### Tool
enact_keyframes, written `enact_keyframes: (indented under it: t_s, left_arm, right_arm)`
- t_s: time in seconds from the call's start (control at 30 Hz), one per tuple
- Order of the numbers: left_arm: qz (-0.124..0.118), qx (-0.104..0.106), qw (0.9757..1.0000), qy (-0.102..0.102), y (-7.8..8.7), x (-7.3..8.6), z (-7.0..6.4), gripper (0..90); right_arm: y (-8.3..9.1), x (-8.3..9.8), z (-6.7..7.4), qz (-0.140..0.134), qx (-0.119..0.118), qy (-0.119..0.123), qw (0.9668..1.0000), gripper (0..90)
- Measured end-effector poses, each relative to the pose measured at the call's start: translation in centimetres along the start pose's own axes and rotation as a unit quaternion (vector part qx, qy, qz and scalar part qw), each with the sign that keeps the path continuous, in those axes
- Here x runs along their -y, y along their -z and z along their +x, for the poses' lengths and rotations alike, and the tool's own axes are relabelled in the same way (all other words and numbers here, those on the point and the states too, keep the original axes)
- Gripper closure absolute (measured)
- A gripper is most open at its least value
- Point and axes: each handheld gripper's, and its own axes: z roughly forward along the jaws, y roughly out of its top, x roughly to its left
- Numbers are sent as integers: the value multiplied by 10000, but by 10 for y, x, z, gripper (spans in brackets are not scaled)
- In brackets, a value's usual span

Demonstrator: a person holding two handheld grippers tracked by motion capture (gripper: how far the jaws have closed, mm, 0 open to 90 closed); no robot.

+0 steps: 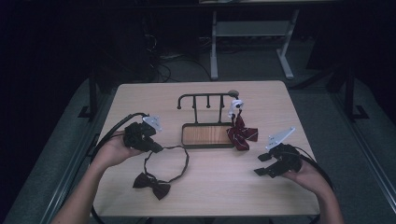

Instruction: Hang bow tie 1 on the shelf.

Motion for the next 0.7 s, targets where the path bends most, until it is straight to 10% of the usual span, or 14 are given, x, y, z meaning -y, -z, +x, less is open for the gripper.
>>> enact_keyframes:
  t_s: [0.7]
  left_arm:
    - [73,-6,9999,-127,25,-10,-1,899]
  right_arm:
    - [4,-2,2,-49,22,5,10000,384]
